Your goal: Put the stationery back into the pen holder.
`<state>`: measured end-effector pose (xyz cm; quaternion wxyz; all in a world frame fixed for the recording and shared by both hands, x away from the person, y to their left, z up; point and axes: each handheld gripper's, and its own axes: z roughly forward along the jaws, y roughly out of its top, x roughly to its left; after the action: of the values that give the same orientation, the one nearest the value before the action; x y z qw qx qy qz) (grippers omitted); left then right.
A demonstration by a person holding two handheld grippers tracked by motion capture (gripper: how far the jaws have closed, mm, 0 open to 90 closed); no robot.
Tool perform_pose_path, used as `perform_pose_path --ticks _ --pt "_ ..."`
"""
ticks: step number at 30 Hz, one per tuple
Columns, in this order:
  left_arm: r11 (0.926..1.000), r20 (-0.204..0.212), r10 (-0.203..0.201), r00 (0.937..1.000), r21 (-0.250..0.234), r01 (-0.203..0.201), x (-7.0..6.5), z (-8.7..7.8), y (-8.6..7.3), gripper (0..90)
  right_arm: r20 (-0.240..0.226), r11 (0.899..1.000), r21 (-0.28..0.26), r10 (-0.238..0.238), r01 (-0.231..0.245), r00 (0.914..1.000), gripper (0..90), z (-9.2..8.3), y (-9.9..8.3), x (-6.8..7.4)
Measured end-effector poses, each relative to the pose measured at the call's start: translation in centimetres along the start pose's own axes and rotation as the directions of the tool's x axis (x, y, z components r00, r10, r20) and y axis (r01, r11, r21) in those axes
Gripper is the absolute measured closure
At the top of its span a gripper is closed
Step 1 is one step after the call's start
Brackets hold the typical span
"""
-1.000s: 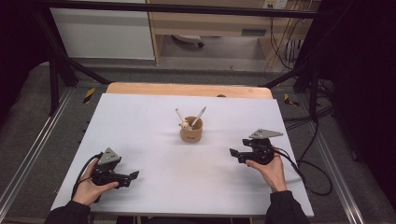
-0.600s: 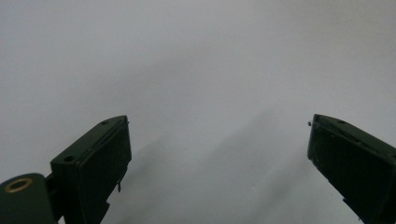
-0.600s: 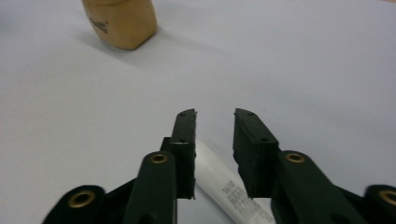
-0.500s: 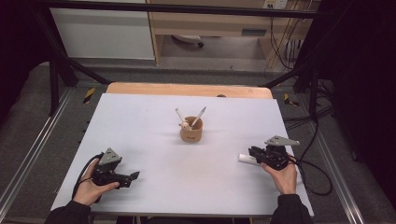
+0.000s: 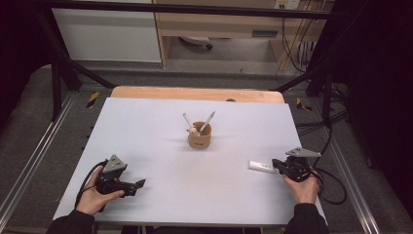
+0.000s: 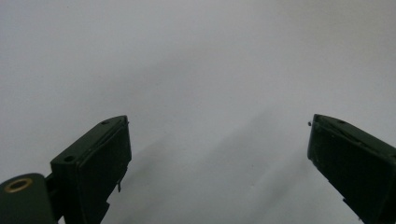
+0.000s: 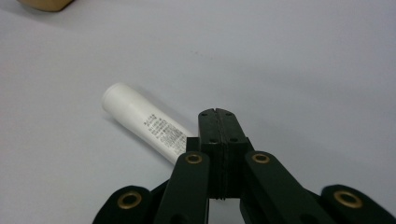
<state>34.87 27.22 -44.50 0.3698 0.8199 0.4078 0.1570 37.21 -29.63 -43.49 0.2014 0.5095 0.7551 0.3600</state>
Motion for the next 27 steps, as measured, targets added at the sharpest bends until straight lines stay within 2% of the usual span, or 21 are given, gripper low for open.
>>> perform_pose_path --ticks 5,10,21,27 --pt "1.0000 0.001 0.001 1.0000 -0.002 -0.001 -0.1 0.0 0.0 6.1 0.022 1.000 0.010 0.003 -0.004 0.9998 90.0 -0.1 -0.4 -0.5" --pt "1.0000 0.002 0.003 1.0000 -0.001 -0.003 -0.1 0.0 0.0 6.1 0.024 0.999 0.038 0.003 -0.004 0.9997 90.0 0.3 -0.8 -0.6" --pt "1.0000 0.003 0.002 1.0000 -0.002 -0.002 -0.2 0.1 0.0 6.1 -0.041 0.998 0.041 -0.037 0.038 0.9985 90.0 0.8 -0.6 0.7" --pt "1.0000 0.003 0.002 1.0000 -0.001 -0.002 -0.2 0.0 0.0 6.1 -0.066 0.998 0.041 -0.035 0.038 0.9972 90.0 1.0 -0.6 1.4"
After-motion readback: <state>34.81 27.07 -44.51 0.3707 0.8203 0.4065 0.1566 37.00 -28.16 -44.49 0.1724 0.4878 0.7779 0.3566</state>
